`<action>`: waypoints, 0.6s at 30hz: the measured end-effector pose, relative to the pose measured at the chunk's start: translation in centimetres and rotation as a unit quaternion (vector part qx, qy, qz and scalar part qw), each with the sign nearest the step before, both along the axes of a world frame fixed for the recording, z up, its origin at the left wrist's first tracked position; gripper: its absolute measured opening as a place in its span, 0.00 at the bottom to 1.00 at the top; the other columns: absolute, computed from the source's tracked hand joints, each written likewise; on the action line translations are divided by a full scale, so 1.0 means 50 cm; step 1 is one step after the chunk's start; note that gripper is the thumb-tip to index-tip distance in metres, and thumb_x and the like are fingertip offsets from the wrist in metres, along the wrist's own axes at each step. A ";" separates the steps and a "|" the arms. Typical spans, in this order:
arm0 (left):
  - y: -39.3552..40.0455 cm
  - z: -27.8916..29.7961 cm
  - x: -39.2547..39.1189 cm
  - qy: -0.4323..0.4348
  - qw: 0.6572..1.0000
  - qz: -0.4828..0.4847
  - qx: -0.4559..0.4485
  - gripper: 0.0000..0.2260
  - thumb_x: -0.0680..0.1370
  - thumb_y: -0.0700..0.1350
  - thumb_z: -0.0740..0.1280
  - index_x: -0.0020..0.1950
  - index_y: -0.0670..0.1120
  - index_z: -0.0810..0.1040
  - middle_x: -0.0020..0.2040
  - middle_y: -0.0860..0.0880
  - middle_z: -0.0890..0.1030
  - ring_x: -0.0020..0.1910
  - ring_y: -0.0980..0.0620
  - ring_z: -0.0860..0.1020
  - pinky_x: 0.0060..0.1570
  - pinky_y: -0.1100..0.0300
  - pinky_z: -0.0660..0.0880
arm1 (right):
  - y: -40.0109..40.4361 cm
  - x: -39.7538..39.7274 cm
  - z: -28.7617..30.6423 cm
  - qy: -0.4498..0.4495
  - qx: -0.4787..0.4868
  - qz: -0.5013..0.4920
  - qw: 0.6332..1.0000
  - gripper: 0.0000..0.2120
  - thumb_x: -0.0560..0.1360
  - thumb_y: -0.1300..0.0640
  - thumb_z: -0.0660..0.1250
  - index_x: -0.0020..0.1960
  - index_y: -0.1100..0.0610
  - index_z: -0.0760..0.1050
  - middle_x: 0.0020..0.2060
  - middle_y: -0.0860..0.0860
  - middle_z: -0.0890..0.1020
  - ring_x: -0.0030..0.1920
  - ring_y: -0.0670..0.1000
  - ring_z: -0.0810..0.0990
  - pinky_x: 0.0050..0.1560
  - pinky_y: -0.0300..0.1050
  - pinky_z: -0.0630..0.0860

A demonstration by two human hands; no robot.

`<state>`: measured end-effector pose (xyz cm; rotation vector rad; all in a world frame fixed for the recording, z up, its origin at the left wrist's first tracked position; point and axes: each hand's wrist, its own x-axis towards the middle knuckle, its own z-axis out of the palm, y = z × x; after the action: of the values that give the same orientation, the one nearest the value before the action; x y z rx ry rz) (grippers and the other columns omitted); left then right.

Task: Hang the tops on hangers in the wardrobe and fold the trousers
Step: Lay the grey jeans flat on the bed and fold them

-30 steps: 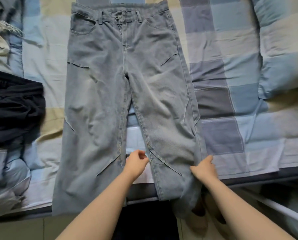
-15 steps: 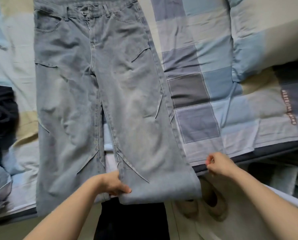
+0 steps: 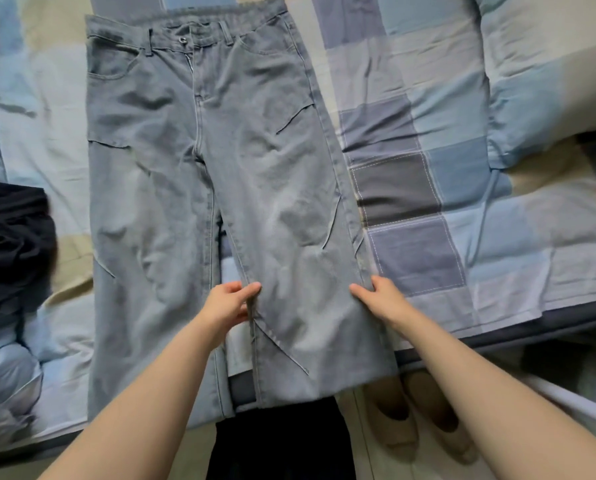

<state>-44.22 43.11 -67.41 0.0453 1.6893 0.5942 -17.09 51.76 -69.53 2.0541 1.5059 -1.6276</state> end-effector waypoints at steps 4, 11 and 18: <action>-0.014 0.002 -0.009 0.226 0.966 -0.118 -0.032 0.05 0.75 0.39 0.71 0.42 0.42 0.76 0.40 0.39 0.80 0.42 0.42 0.79 0.44 0.54 0.78 | -0.012 0.050 0.011 -0.020 0.037 -0.006 0.999 0.11 0.79 0.55 0.63 0.47 0.63 0.78 0.43 0.57 0.83 0.44 0.53 0.79 0.38 0.42 0.69; 0.092 0.014 0.015 0.396 0.841 -0.353 0.104 0.19 0.74 0.38 0.63 0.66 0.44 0.70 0.62 0.43 0.73 0.61 0.41 0.71 0.56 0.47 0.71 | 0.129 0.038 0.014 -0.022 0.002 -0.079 0.997 0.09 0.79 0.65 0.60 0.56 0.68 0.75 0.41 0.59 0.79 0.33 0.50 0.73 0.32 0.37 0.71; 0.274 -0.021 0.146 0.345 0.720 -0.583 0.153 0.27 0.80 0.47 0.59 0.78 0.51 0.52 0.67 0.43 0.69 0.59 0.36 0.73 0.51 0.48 0.72 | 0.408 -0.161 0.019 0.083 0.007 -0.144 0.986 0.11 0.80 0.57 0.56 0.40 0.55 0.70 0.37 0.52 0.77 0.33 0.48 0.74 0.37 0.39 0.71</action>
<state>-36.93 56.80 -68.49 1.6316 1.8049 -0.1877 -25.13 72.16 -68.56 2.2827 1.3146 -1.9394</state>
